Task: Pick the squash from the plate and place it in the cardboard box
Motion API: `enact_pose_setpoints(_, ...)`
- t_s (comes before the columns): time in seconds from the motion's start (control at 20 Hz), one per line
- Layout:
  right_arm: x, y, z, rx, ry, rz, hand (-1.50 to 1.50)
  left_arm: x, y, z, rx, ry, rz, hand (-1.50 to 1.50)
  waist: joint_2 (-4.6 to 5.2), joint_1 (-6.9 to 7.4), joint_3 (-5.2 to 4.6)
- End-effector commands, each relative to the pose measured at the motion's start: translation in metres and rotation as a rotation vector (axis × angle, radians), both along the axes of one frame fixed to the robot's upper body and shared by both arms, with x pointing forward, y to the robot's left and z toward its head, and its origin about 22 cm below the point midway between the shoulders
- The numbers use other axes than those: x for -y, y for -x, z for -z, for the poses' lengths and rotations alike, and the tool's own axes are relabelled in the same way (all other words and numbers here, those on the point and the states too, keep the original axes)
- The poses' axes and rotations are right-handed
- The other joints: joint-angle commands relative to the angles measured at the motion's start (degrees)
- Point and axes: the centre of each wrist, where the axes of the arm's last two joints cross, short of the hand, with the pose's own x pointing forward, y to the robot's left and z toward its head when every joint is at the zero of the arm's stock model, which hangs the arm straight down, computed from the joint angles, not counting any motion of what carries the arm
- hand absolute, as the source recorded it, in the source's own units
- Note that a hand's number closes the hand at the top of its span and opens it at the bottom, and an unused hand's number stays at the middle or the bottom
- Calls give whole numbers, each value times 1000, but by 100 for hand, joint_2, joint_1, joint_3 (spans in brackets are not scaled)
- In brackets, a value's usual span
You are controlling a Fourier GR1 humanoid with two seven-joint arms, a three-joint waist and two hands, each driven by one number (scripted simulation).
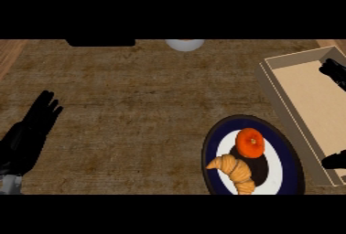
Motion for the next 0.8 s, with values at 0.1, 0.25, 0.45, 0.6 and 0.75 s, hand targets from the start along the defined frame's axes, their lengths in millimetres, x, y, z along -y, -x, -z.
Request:
enact_pose_setpoints(0.1, -21, 13, -38, 6, 492, 44, -150, -4, 1, -7, -2, 8, 3, 0, -25, 28, -10)
enact_pose_setpoints(0.25, -34, 13, -59, -34, 651, 25, -150, 15, -19, -15, 14, -1, 8, 0, 13, -8, -5)
enact_pose_setpoints(0.45, -78, 19, -32, -112, 767, 45, -150, 9, -9, -3, 4, 10, 23, 0, 18, 104, -3)
enact_pose_setpoints(0.6, -95, 25, -34, -175, 786, 49, -150, -2, -3, -8, 7, 0, 23, 0, 9, 85, 0)
enact_pose_setpoints(0.75, -109, 26, -28, -268, 816, 31, -150, 11, -14, -7, 11, -8, 7, 0, 14, 33, 0)
